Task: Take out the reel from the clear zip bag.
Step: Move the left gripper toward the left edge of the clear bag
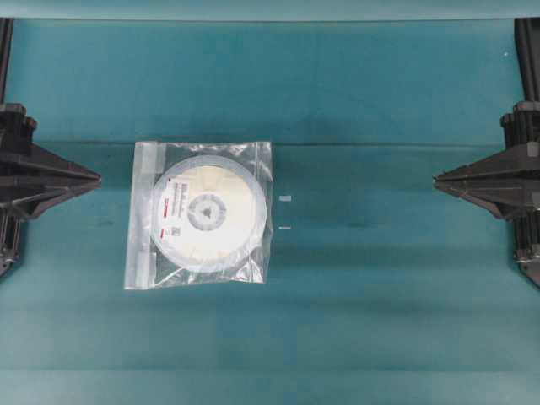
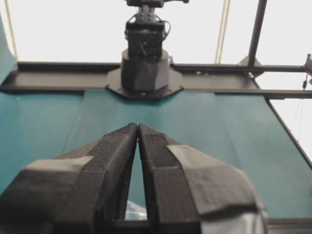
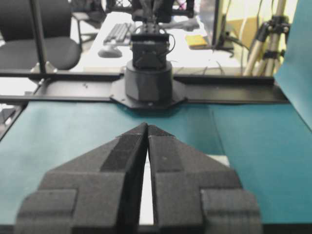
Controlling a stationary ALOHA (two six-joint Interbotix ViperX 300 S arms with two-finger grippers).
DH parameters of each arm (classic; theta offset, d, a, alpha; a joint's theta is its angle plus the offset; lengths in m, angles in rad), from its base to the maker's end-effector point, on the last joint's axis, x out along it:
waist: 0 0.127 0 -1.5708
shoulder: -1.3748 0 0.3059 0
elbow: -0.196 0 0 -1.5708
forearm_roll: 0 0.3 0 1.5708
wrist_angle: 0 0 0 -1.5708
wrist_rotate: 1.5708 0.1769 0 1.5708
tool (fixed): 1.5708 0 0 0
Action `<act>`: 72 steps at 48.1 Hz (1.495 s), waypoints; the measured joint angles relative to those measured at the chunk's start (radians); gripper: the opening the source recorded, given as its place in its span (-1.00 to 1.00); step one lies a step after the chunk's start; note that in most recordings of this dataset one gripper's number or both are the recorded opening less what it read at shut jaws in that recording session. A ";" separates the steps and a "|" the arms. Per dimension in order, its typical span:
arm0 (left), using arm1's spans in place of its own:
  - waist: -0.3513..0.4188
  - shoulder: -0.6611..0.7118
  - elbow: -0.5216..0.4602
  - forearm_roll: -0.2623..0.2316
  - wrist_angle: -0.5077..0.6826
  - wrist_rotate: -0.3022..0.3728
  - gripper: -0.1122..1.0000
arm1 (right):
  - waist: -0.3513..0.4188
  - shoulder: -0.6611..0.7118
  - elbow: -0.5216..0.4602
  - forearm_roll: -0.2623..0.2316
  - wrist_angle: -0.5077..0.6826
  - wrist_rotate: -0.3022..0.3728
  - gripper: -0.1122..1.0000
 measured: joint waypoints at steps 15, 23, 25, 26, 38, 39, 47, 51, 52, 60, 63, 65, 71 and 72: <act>0.012 0.067 -0.014 0.009 0.017 -0.416 -0.88 | 0.003 0.038 0.000 0.146 0.002 0.120 -0.80; 0.040 0.130 -0.014 0.009 0.075 -0.604 -0.88 | 0.003 0.101 -0.002 0.219 0.014 0.212 -0.80; 0.051 0.143 -0.011 0.009 0.086 -0.646 -0.88 | 0.003 0.123 -0.003 0.236 0.017 0.238 -0.80; 0.058 0.149 -0.009 0.009 0.092 -0.672 -0.88 | 0.003 0.133 -0.003 0.242 0.017 0.250 -0.80; 0.170 0.216 0.069 0.011 0.149 -0.914 -0.88 | 0.003 0.278 -0.023 0.265 0.006 0.341 -0.80; 0.173 0.224 0.075 0.009 0.153 -0.923 -0.88 | 0.003 0.288 -0.025 0.264 0.003 0.342 -0.80; 0.187 0.299 0.114 0.011 0.170 -0.937 -0.88 | 0.003 0.362 -0.046 0.265 -0.017 0.345 -0.80; 0.189 0.350 0.126 0.011 0.170 -0.937 -0.88 | 0.003 0.385 -0.055 0.265 -0.029 0.345 -0.80; 0.189 0.364 0.129 0.011 0.169 -0.937 -0.88 | 0.003 0.391 -0.057 0.265 -0.031 0.345 -0.80; 0.189 0.460 0.150 0.011 0.120 -0.937 -0.88 | 0.003 0.416 -0.067 0.267 -0.040 0.347 -0.80; 0.189 0.483 0.161 0.011 0.077 -0.937 -0.88 | 0.003 0.417 -0.067 0.268 -0.040 0.353 -0.80; 0.189 0.499 0.167 0.011 0.044 -0.937 -0.88 | 0.003 0.417 -0.069 0.270 -0.040 0.356 -0.80; 0.189 0.534 0.181 0.011 -0.029 -0.937 -0.88 | 0.003 0.419 -0.071 0.268 -0.041 0.362 -0.80; 0.189 0.540 0.183 0.011 -0.037 -0.937 -0.88 | 0.003 0.419 -0.071 0.270 -0.041 0.362 -0.80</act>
